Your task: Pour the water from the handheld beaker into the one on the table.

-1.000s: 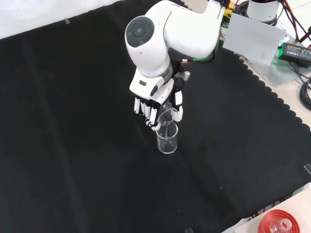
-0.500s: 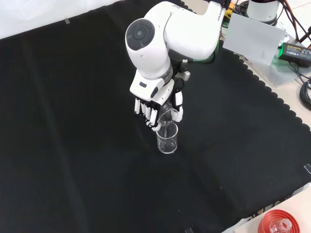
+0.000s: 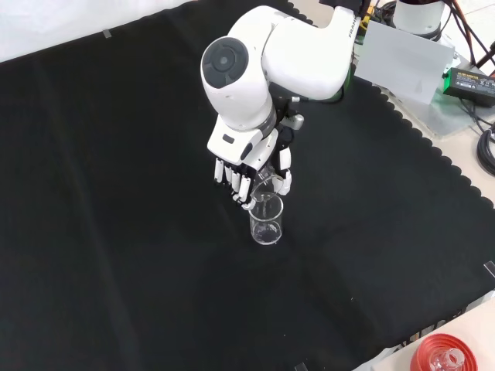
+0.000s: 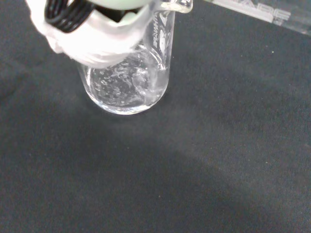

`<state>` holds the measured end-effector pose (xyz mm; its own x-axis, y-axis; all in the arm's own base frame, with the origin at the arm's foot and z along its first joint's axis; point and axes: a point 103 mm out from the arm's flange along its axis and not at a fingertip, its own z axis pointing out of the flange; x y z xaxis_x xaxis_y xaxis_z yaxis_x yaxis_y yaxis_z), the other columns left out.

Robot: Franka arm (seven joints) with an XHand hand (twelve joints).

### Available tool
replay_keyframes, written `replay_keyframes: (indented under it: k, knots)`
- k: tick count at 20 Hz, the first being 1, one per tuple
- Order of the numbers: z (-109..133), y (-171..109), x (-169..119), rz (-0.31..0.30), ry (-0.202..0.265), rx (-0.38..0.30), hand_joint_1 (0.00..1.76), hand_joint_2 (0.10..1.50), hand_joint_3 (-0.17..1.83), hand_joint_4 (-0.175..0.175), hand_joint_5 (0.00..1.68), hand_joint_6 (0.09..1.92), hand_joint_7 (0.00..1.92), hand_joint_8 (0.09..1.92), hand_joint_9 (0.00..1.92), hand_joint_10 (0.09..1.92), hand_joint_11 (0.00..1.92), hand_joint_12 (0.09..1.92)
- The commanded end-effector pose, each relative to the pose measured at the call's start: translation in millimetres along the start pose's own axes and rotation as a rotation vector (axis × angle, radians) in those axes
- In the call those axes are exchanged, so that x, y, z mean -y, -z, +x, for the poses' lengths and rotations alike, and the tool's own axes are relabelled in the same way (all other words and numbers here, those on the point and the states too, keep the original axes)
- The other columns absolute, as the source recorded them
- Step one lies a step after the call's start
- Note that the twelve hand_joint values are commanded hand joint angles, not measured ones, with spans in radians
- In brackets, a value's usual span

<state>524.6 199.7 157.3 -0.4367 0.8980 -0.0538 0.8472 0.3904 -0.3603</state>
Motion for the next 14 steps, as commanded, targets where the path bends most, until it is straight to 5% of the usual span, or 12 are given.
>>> replay_keyframes:
  k: [1, 14]
  knots:
    - [1.6, 1.3, 0.1, 0.000, -0.003, 0.016, 1.08, 1.02, 0.00, 0.175, 1.19, 0.69, 1.43, 0.12, 1.28, 0.20, 0.87, 1.06]
    - [2.5, 0.4, 0.5, 0.005, -0.006, 0.026, 1.08, 1.02, 0.00, 0.175, 1.19, 0.68, 1.44, 0.12, 1.29, 0.20, 0.88, 1.05]
